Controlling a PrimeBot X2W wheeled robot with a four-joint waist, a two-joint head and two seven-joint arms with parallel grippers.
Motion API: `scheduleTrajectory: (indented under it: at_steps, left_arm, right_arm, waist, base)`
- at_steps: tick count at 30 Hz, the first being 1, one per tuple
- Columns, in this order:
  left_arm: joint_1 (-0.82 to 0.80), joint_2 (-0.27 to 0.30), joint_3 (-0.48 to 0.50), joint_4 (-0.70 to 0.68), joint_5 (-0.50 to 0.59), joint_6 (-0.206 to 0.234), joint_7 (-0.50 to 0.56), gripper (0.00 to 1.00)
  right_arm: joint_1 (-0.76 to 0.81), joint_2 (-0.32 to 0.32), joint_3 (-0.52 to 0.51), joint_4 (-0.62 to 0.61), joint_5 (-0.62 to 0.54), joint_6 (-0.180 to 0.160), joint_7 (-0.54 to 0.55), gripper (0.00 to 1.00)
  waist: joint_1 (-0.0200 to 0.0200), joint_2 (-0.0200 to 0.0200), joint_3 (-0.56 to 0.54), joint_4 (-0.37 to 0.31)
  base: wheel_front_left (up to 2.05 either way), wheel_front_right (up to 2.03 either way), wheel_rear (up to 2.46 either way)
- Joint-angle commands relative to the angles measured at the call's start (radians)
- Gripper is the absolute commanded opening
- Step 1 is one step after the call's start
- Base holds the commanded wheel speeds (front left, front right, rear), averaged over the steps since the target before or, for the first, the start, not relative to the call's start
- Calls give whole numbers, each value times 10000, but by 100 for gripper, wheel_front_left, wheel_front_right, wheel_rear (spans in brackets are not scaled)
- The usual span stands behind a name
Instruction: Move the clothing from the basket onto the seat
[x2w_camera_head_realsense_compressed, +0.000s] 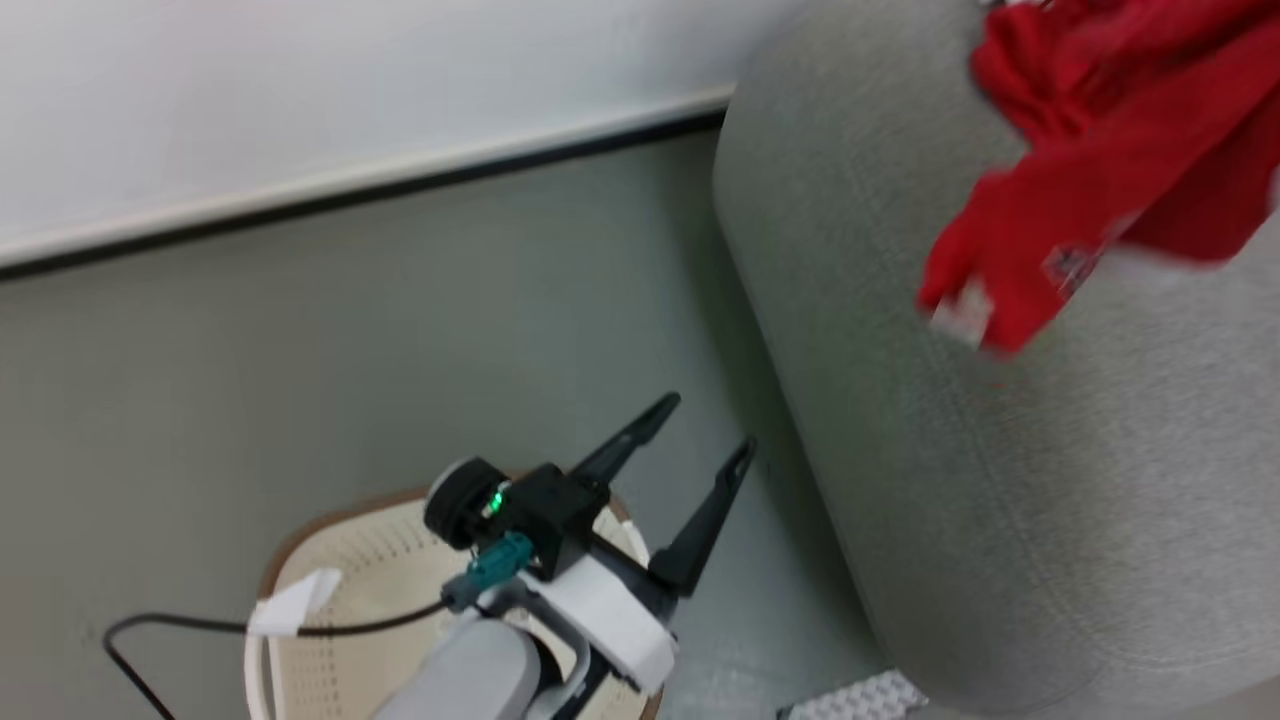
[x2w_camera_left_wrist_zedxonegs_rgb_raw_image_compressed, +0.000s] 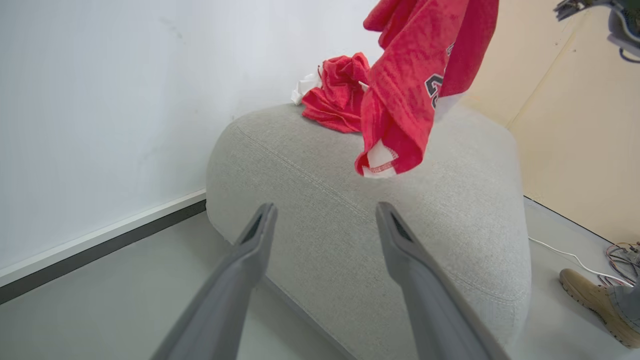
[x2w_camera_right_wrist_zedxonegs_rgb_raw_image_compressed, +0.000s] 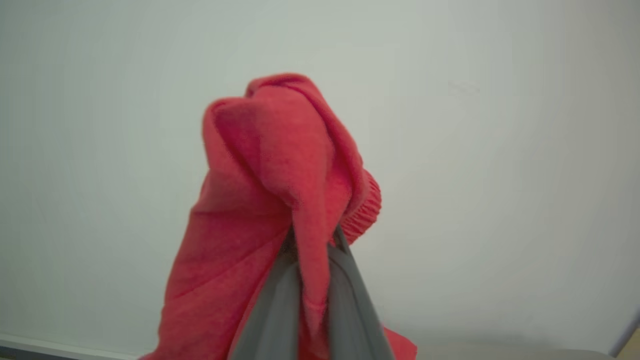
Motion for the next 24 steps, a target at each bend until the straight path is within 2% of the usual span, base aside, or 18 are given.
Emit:
scheduleTrajectory:
  at_steps: [1, 9, 16, 20, 24]
  left_arm:
    - [-246, 71, 59, -70, 130, 7, -8, 100]
    - [-1019, 250, 319, -362, 303, 96, -95, 100]
    - [-1263, 256, 405, -492, 288, 168, -166, 100]
    - [-1259, 244, 429, -558, 293, 280, -224, 100]
    - [-1094, 318, 442, -618, 271, 378, -295, 100]
  right_arm:
    - [-647, -239, -273, 225, 4, -26, 116, 0]
    - [-4497, -1554, -1409, 2288, -601, -26, 863, 0]
    - [-5979, -2242, -2276, 4318, -1466, -27, 1274, 0]
    - [-5987, -2155, -3144, 5463, -2064, -27, 1253, 0]
    - [-5525, -1766, -4210, 6494, -2788, -27, 1063, 0]
  waist:
    - [-3, 0, 947, 466]
    - [-3, 0, 2465, 1234]
    - [-3, 0, 3288, 1769]
    - [-3, 0, 3665, 2037]
    - [-3, 0, 3887, 2235]
  base:
    - [0, 0, 0]
    - [0, 0, 0]
    - [0, 0, 0]
    - [0, 0, 0]
    - [0, 0, 0]
